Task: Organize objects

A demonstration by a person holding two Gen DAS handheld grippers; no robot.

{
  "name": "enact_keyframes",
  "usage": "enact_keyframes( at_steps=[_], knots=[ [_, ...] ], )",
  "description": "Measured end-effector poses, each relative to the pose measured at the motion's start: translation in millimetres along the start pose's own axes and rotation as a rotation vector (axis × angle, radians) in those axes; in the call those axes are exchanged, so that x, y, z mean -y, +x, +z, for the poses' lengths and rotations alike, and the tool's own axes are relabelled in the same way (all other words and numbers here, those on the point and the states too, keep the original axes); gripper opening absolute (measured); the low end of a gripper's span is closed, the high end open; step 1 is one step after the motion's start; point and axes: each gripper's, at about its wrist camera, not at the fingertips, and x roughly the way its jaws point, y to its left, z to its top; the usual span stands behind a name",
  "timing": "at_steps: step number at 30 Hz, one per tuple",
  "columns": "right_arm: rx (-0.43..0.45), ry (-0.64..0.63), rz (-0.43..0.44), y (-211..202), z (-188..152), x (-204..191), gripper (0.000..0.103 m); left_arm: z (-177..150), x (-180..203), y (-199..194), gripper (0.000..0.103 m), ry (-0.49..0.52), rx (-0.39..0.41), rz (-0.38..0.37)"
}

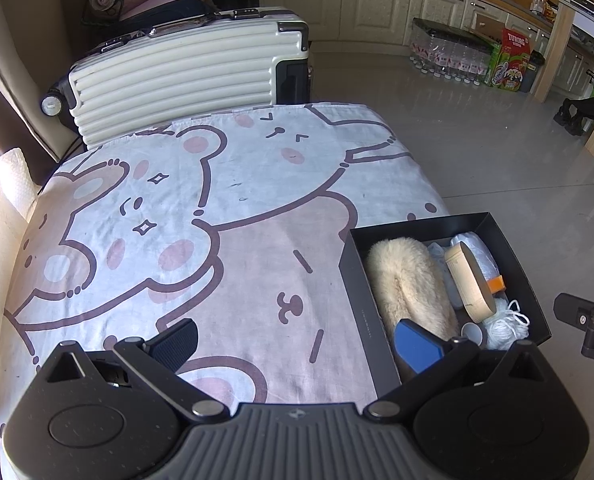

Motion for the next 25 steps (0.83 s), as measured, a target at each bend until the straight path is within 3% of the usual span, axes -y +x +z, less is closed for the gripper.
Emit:
enact_keyframes(
  at_steps=[25],
  knots=[
    [-0.001, -0.002, 0.001, 1.6, -1.6, -2.1, 0.103, 2.0, -1.6, -0.6, 0.103, 0.01, 0.0, 0.018]
  ],
)
